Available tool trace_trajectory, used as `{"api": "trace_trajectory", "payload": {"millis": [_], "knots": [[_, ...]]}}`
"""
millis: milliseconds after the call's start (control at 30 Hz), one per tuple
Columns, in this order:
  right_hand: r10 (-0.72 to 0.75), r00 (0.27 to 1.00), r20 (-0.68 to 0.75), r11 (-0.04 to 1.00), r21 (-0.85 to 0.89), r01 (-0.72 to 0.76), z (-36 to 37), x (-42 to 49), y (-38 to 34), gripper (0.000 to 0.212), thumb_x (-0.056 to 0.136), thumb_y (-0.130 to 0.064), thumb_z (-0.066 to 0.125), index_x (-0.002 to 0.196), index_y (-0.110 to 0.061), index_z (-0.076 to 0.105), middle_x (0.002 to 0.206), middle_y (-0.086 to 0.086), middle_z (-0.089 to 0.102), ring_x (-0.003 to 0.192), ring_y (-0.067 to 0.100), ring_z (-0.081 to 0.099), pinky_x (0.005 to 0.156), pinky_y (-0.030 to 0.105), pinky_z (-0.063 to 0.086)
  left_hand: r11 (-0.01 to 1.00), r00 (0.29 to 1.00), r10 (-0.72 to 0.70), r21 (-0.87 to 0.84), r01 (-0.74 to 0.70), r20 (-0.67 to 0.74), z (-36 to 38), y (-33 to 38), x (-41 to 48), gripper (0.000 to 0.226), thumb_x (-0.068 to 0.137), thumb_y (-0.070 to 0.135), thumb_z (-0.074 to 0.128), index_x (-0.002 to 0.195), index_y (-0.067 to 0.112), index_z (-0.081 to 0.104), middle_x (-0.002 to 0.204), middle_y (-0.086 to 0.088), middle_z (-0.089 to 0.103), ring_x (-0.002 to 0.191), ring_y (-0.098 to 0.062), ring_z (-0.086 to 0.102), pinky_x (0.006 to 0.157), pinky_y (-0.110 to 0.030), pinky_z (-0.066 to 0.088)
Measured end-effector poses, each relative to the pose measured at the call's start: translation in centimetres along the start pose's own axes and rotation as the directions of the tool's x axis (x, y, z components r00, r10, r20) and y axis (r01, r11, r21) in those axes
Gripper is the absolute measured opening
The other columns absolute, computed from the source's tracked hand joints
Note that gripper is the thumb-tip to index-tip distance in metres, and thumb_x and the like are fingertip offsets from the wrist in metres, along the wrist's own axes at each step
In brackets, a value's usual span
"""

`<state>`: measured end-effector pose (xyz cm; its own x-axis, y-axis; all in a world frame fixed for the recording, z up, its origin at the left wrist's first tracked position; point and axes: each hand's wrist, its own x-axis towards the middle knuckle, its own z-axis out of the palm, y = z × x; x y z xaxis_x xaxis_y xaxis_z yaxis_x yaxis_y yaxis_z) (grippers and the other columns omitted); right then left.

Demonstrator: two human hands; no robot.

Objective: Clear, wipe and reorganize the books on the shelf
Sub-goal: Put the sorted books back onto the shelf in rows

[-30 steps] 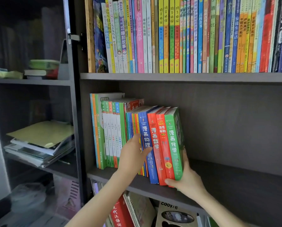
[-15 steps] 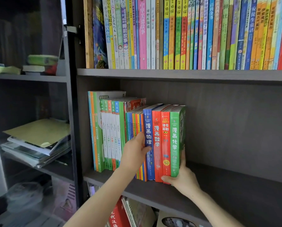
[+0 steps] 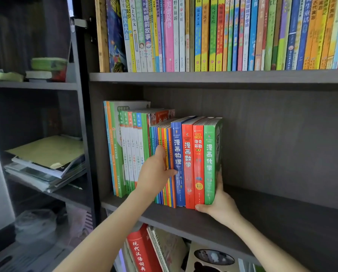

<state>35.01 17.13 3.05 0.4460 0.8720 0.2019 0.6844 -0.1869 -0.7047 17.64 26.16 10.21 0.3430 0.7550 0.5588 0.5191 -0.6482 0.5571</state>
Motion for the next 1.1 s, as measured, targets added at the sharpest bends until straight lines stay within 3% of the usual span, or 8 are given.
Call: {"api": "trace_trajectory", "payload": {"millis": [100,167,233,333,600,867,1000,1100], "knots": [[-0.024,0.976,-0.215,0.992,0.115,0.050,-0.5,-0.9,-2.2,0.119,0.067,-0.054,0.079,0.151,-0.030,-0.002,0.142,-0.005,0.048,0.121,0.019,0.055,0.095,0.040,0.047,0.994,0.964,-0.097,0.019,0.105,-0.249,0.5,-0.6,-0.9,0.067,0.069,0.044,0.081,0.113,0.010,0.043,0.102,0.000,0.048,0.095,-0.019,0.051,0.079,-0.026,0.043],[-0.073,0.906,-0.417,0.989,0.088,0.121,-1.0,-1.0,-4.8,0.114,0.069,-0.060,0.072,0.152,-0.030,-0.001,0.140,-0.004,0.049,0.118,0.018,0.057,0.088,0.037,0.050,0.986,0.943,-0.165,-0.019,0.167,-0.290,0.8,-0.9,-1.1,0.093,0.066,0.053,0.079,0.134,0.005,0.036,0.122,-0.008,0.043,0.115,-0.023,0.043,0.095,-0.030,0.038],[-0.144,0.824,-0.549,0.986,-0.010,0.166,-1.2,-0.3,-7.4,0.111,0.070,-0.065,0.068,0.150,-0.030,-0.001,0.142,-0.001,0.046,0.117,0.018,0.057,0.085,0.039,0.053,0.977,0.941,-0.215,-0.058,0.207,-0.261,1.2,-1.0,-1.1,0.100,0.068,0.054,0.077,0.141,0.005,0.029,0.130,-0.010,0.040,0.122,-0.024,0.040,0.101,-0.032,0.036],[-0.197,0.755,-0.626,0.980,-0.141,0.140,-1.1,1.3,-10.3,0.109,0.069,-0.072,0.062,0.148,-0.030,-0.001,0.146,0.007,0.038,0.123,0.025,0.051,0.091,0.048,0.052,0.980,0.934,-0.198,-0.045,0.194,-0.297,1.7,-0.6,-1.3,0.086,0.073,0.050,0.076,0.134,0.004,0.038,0.125,-0.009,0.046,0.116,-0.025,0.046,0.097,-0.033,0.041],[-0.155,0.734,-0.661,0.976,-0.218,0.009,-1.5,3.9,-13.0,0.105,0.070,-0.071,0.064,0.149,-0.028,0.009,0.146,0.017,0.031,0.127,0.034,0.042,0.095,0.049,0.048,0.971,0.936,-0.230,-0.121,0.205,-0.266,1.7,0.0,-0.8,0.073,0.075,0.039,0.077,0.129,0.003,0.043,0.121,-0.007,0.048,0.114,-0.023,0.048,0.096,-0.032,0.043],[-0.160,0.728,-0.666,0.980,-0.198,0.034,-2.5,3.4,-11.6,0.102,0.071,-0.064,0.070,0.147,-0.030,0.012,0.147,0.013,0.026,0.128,0.030,0.039,0.089,0.044,0.050,0.978,0.944,-0.204,-0.006,0.210,-0.259,2.8,1.9,-1.2,0.060,0.075,0.032,0.074,0.117,0.004,0.042,0.111,-0.007,0.047,0.100,-0.021,0.050,0.081,-0.025,0.040],[-0.252,0.765,-0.593,0.967,-0.128,0.219,-3.1,2.6,-9.6,0.112,0.072,-0.049,0.077,0.149,-0.038,-0.004,0.152,0.008,0.026,0.128,0.025,0.045,0.091,0.043,0.050,0.964,0.958,-0.254,-0.117,0.240,-0.130,2.4,1.9,0.1,0.072,0.072,0.030,0.075,0.125,0.003,0.032,0.097,-0.007,0.058,0.079,-0.021,0.060,0.060,-0.029,0.048],[-0.290,0.824,-0.487,0.955,-0.096,0.280,-2.8,1.6,-7.3,0.115,0.078,-0.042,0.074,0.142,-0.048,-0.022,0.151,0.001,0.034,0.120,0.018,0.055,0.091,0.039,0.050,0.974,0.970,-0.217,-0.085,0.209,-0.106,1.6,1.2,0.2,0.058,0.074,0.032,0.076,0.108,0.009,0.036,0.077,-0.002,0.057,0.065,-0.016,0.059,0.052,-0.034,0.053]]}}
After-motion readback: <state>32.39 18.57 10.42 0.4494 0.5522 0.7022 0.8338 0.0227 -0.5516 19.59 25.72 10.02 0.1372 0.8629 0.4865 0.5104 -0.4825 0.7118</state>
